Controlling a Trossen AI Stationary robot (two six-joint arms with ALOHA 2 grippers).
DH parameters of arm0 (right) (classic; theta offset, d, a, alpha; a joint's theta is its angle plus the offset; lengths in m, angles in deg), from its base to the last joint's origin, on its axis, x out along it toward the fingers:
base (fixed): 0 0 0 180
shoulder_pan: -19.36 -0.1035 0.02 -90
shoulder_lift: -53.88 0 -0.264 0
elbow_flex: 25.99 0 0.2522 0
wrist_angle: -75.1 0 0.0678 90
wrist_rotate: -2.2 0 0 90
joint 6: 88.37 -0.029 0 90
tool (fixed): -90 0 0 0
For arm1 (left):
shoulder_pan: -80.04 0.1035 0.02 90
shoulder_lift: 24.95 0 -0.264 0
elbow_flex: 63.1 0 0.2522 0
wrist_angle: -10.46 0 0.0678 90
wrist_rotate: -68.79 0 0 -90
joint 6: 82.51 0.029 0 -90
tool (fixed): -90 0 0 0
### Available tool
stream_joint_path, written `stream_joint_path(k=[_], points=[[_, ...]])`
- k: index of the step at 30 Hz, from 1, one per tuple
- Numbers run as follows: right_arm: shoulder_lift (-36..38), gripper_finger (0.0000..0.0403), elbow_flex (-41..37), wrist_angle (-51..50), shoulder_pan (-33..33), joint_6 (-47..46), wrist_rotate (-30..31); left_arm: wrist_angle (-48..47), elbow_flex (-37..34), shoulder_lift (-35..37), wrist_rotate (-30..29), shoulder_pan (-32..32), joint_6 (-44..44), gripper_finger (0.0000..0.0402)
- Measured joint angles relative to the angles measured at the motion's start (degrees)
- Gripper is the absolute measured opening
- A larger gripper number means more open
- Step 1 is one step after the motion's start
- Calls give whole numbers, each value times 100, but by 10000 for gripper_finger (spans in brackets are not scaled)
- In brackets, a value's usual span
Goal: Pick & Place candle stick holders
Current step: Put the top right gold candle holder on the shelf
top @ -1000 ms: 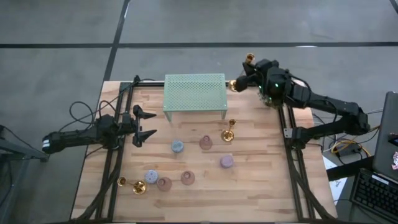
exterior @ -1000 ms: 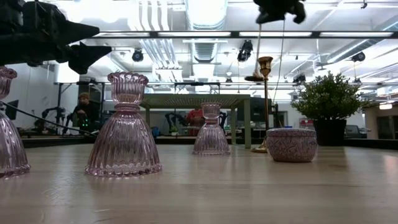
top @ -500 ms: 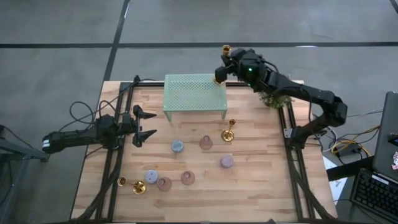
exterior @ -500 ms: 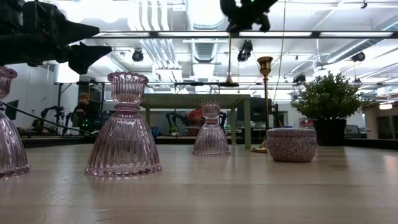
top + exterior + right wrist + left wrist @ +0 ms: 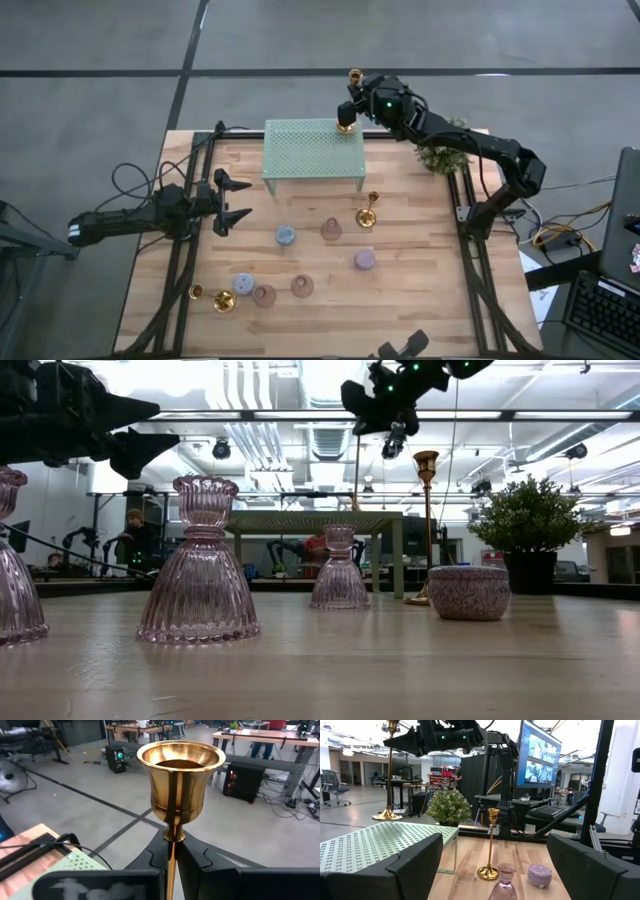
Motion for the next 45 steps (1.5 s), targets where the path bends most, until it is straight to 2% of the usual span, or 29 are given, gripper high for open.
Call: stream_joint_path(k=[13, 23, 33, 36, 45], points=[[-228, 14, -7, 23, 21, 123, 3, -2, -1, 0, 0, 0, 1, 362], [-285, 45, -4, 23, 21, 194, 11, 0, -1, 0, 0, 0, 1, 362], [-256, 52, -4, 11, 18, 320, -29, -2, 1, 0, 2, -2, -1, 362], [-198, 62, -4, -22, 19, 327, -247, -1, 0, 0, 2, -2, 0, 362], [-8, 110, -4, -440, 19, 408, -277, -2, 0, 0, 1, -2, 0, 362]])
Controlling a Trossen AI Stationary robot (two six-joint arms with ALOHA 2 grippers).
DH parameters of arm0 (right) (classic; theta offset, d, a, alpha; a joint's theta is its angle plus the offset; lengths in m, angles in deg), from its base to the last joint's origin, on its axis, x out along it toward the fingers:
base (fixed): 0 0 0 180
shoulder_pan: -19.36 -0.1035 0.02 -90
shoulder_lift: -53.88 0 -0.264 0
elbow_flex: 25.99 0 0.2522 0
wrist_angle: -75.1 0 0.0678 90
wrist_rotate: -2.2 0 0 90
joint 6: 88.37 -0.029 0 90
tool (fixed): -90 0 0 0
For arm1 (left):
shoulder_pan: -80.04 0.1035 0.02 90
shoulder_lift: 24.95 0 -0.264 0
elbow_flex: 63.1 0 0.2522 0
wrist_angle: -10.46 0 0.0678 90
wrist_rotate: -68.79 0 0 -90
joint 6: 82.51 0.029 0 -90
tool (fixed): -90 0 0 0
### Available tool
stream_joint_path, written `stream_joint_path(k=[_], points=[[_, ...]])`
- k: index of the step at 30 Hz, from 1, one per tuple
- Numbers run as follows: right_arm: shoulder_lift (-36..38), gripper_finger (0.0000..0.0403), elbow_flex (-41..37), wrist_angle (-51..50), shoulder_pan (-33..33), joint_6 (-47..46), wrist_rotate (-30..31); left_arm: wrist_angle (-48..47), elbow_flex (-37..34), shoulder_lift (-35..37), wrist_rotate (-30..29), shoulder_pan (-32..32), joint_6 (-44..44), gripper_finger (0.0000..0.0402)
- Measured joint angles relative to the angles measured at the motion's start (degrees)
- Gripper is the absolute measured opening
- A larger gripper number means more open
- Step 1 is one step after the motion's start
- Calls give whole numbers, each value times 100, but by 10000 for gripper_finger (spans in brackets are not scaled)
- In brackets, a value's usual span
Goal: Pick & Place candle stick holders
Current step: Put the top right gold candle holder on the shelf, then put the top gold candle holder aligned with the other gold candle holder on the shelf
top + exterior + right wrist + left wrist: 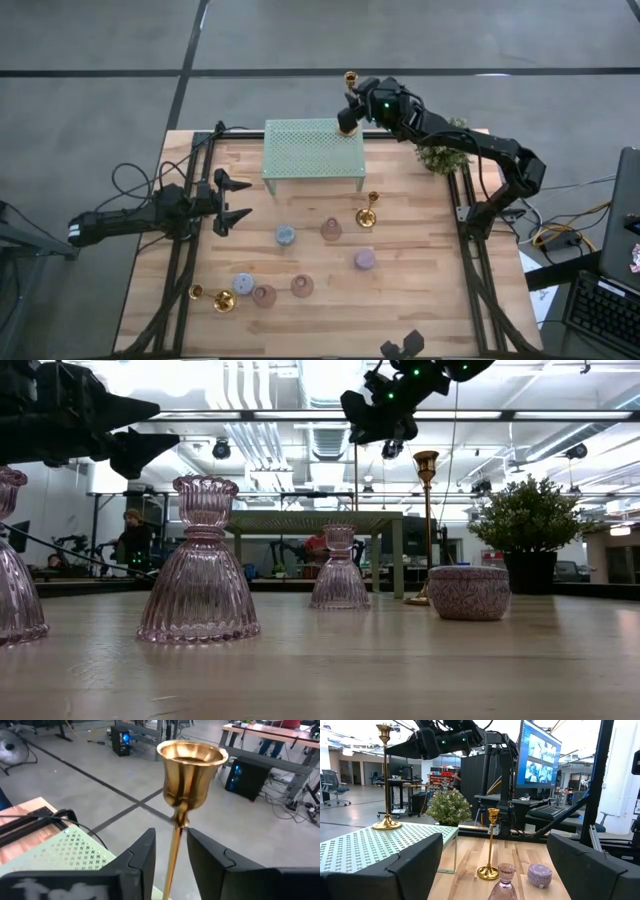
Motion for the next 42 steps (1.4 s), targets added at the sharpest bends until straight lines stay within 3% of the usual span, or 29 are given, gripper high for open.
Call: stream_joint_path(k=[9, 17, 22, 28, 32, 42], points=[[140, 155, 0, -246, -2, 78, 19, 2, 0, 0, 0, 0, 1, 362], [657, 186, 0, -1145, -12, 131, -26, 0, 0, 0, 0, 0, 0, 362], [1062, 196, 0, -1789, -42, 359, -568, 0, -1, 0, 1, 2, 1, 362], [1674, 195, -43, -2852, -77, 369, -1733, 1, 0, 0, 0, 2, 0, 362], [2103, 194, -73, -3530, -321, 258, -2082, 2, -1, 0, 1, 2, -1, 362], [2777, 194, -888, -4378, -1537, -651, -2114, 2, 1, 2, 1, 2, -1, 362]])
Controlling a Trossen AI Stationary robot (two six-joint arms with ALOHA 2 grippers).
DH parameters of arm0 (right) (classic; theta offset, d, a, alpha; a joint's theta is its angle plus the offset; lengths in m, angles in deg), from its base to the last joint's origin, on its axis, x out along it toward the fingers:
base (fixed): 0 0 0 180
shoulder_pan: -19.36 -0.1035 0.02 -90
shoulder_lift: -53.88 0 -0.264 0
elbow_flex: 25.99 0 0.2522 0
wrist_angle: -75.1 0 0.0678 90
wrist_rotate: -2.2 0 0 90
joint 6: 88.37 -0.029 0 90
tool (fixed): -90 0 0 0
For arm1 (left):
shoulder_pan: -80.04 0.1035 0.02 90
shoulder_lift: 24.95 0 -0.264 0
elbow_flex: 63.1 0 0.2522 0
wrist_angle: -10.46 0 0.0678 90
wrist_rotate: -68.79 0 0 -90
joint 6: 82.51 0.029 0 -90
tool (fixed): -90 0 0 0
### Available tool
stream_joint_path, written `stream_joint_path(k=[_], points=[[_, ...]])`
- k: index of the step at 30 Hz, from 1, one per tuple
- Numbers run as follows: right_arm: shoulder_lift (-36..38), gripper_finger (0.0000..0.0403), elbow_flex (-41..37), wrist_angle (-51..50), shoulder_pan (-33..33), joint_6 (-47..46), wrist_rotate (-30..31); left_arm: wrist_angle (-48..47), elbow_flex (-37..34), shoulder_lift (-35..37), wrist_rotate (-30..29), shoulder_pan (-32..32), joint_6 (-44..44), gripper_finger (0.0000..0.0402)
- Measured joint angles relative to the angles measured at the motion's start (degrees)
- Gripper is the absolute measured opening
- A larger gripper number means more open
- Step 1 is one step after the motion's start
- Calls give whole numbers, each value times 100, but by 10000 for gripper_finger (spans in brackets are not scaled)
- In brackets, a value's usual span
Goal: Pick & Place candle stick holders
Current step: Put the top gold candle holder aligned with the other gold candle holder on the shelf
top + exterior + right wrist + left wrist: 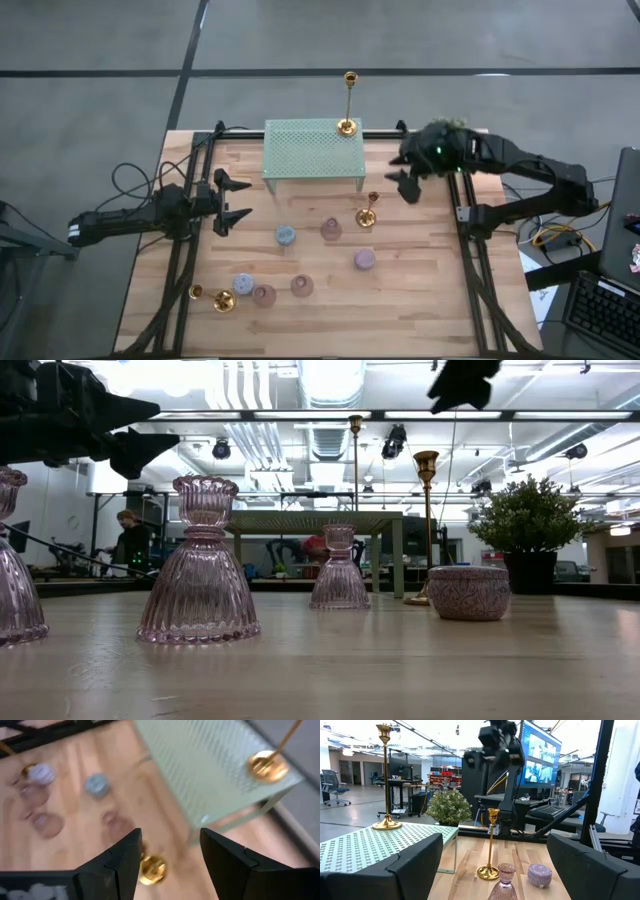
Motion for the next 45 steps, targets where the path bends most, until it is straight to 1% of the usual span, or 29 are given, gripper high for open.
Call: stream_joint_path(k=[6, 12, 17, 21, 26, 29, 32, 35, 37, 45], points=[[417, 194, -814, 124, -667, -702, 130, 0, -1, -1, -1, 0, 1, 362], [515, 194, -1807, 1133, -1129, -1227, 286, 0, -1, -2, -1, 0, 0, 362], [566, 191, -2407, 1422, -1344, -1474, 635, -1, -2, -2, -2, -1, 0, 362], [545, 185, -2840, 1905, -1367, -1544, 809, 0, -2, -2, 0, 0, 0, 362], [460, 175, -3283, 2957, -1367, -1588, 951, -2, -1, -1, 0, -1, 1, 362], [344, 171, -3483, 3184, -1365, -1587, 1045, 0, -1, 0, -1, 0, 2, 362], [204, 168, -3664, 3311, -1367, -1578, 1269, 3, -2, -3, 0, -2, 1, 362], [75, 163, -3897, 3914, -1364, -1575, 1294, -2, 0, -9, -2, -2, 2, 362], [-10, 160, -3998, 4286, -1365, -1591, 1300, -2, -2, -11, 0, -2, 0, 362], [-285, 141, -4171, 4998, -1365, -1714, 1549, -3, 0, -13, -2, -1, 0, 362]])
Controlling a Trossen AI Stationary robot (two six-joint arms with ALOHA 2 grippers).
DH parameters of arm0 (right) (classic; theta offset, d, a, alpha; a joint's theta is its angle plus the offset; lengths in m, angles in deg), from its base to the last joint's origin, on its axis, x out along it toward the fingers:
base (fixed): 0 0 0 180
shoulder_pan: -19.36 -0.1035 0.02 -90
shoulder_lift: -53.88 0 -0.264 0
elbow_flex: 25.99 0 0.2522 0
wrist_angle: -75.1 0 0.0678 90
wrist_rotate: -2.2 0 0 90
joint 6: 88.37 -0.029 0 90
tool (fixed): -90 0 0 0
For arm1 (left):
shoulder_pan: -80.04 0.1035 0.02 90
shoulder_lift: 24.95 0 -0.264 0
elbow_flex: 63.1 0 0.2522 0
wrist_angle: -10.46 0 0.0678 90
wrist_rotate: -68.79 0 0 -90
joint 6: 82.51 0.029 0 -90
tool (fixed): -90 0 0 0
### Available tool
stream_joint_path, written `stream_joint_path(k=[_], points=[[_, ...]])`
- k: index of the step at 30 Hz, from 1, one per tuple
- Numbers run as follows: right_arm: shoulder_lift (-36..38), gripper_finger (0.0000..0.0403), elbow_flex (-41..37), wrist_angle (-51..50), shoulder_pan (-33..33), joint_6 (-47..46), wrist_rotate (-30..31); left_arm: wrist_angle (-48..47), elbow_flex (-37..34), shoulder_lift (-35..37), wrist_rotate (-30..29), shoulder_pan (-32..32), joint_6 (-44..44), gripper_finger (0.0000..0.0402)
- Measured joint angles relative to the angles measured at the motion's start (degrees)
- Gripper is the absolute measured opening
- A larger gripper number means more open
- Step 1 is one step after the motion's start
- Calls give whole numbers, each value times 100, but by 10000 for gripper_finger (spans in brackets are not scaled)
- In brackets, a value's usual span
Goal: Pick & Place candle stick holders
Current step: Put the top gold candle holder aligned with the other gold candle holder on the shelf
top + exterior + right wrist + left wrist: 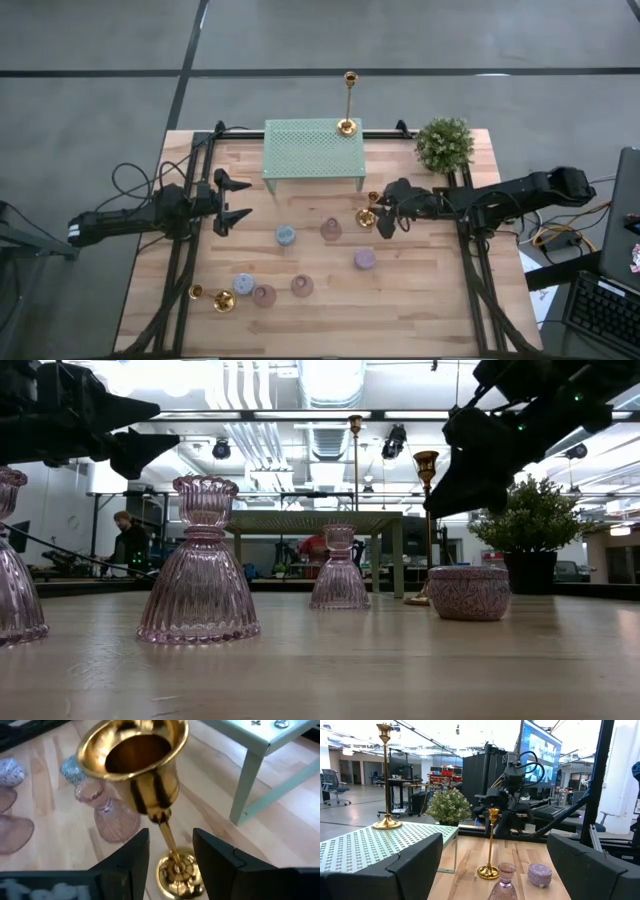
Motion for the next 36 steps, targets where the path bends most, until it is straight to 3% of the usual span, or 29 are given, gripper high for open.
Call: stream_joint_path(k=[9, 25, 36], points=[[-236, 112, 94, 146, -2, 11, 12, -6, -1, -9, 0, -2, 0, 362], [-216, 15, 434, 62, -2, 74, -341, -41, 1, -9, 0, -2, 2, 362], [-216, 18, 2102, -1749, 46, 366, -277, -43, -2, -9, 2, 0, 1, 362]])
